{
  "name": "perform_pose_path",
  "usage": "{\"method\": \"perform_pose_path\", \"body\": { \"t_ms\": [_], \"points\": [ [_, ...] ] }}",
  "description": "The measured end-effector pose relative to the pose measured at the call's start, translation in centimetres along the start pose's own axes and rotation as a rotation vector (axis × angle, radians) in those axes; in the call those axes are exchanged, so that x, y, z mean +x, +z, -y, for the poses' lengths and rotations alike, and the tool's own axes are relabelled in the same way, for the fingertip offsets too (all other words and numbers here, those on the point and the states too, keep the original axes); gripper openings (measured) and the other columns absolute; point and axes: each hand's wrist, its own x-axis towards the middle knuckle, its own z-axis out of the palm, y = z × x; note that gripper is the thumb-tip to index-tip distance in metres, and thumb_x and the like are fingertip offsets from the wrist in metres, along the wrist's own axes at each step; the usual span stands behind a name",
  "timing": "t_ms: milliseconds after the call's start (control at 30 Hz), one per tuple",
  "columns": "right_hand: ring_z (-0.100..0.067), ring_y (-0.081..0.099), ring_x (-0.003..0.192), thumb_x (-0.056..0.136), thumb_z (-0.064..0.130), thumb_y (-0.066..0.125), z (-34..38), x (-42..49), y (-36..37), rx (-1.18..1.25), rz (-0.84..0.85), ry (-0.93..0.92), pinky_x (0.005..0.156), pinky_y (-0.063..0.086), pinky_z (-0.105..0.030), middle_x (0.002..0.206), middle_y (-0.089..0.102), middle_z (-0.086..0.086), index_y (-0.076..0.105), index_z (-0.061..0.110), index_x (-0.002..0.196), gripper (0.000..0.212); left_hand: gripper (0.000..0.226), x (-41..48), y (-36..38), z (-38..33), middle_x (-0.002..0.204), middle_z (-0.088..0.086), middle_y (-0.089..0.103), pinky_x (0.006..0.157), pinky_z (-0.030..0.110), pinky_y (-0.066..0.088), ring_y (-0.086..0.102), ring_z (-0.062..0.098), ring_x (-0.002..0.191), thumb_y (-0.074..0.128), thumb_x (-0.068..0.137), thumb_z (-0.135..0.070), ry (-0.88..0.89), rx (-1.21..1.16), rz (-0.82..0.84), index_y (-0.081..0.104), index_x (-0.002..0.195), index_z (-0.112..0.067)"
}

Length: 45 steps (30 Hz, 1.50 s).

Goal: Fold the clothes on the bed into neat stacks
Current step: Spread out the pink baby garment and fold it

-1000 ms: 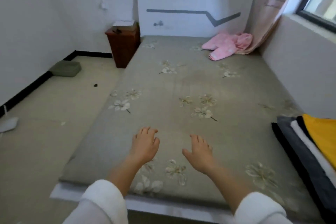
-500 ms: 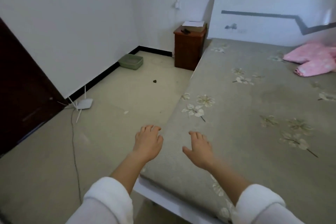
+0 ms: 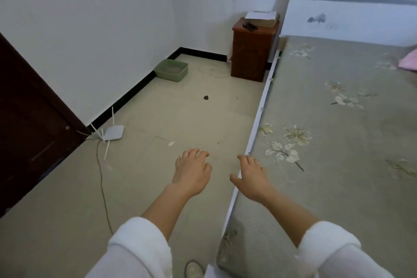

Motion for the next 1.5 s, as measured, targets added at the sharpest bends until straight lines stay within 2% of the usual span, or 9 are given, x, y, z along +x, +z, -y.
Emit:
{"method": "perform_pose_path", "body": {
  "t_ms": [167,433,733,833,1100,1233,1500],
  "points": [
    [-0.025,0.026,0.139,0.093,0.044,0.047,3.3,6.5,-0.1,-0.001,0.002,0.07,0.111,0.025,-0.045,0.151,0.029,-0.005,0.021,0.015,0.148,0.068,0.041,7.0,-1.6,4.0,0.147,0.004,0.037,0.113,0.038,0.021,0.025,0.02,0.139,0.038,0.098,-0.031,0.039,0.015,0.045,0.043,0.138,-0.023],
    [-0.026,0.026,0.137,0.092,0.043,0.049,5.3,14.2,-0.9,0.028,-0.026,0.161,0.112,0.026,-0.045,0.149,0.03,-0.005,0.023,0.013,0.148,0.068,0.042,17.0,-3.7,5.9,0.146,0.004,0.038,0.111,0.039,0.021,0.026,0.02,0.137,0.038,0.097,-0.029,0.154,0.042,0.091,0.042,0.138,-0.021],
    [-0.027,0.029,0.135,0.093,0.041,0.048,5.9,23.4,-4.6,0.03,-0.101,0.385,0.109,0.029,-0.043,0.146,0.033,-0.007,0.025,0.012,0.146,0.064,0.044,30.6,-6.6,7.2,0.146,0.003,0.036,0.11,0.04,0.024,0.025,0.02,0.137,0.036,0.097,-0.028,0.399,0.157,0.135,0.038,0.14,-0.022],
    [-0.027,0.032,0.131,0.092,0.04,0.048,5.6,26.4,-6.5,0.044,-0.147,0.475,0.106,0.03,-0.041,0.141,0.037,-0.007,0.032,0.013,0.139,0.056,0.044,35.8,-7.5,6.5,0.146,0.003,0.037,0.11,0.041,0.025,0.026,0.02,0.137,0.034,0.097,-0.028,0.473,0.177,0.155,0.038,0.141,-0.021],
    [-0.028,0.031,0.133,0.094,0.04,0.046,-0.6,34.3,-12.0,0.07,-0.233,0.661,0.108,0.03,-0.042,0.145,0.035,-0.009,0.029,0.012,0.143,0.058,0.041,49.7,-6.8,-2.3,0.138,0.004,0.044,0.103,0.04,0.032,0.036,0.022,0.128,0.033,0.097,-0.026,0.711,0.172,0.2,0.042,0.136,-0.018],
    [-0.027,0.028,0.136,0.095,0.042,0.046,-6.3,39.3,-15.4,0.083,-0.255,0.741,0.109,0.027,-0.043,0.149,0.031,-0.006,0.022,0.014,0.147,0.064,0.044,57.7,-5.4,-8.4,0.145,0.004,0.039,0.106,0.039,0.032,0.032,0.022,0.134,0.032,0.1,-0.026,0.816,0.133,0.241,0.037,0.143,-0.017],
    [-0.028,0.029,0.136,0.093,0.043,0.046,-17.3,50.3,-24.7,0.097,-0.258,0.874,0.108,0.027,-0.043,0.149,0.031,-0.007,0.022,0.015,0.148,0.066,0.043,72.6,-3.8,-19.7,0.146,0.003,0.037,0.111,0.041,0.028,0.028,0.022,0.136,0.034,0.1,-0.027,0.884,0.083,0.329,0.036,0.142,-0.017]
  ]
}}
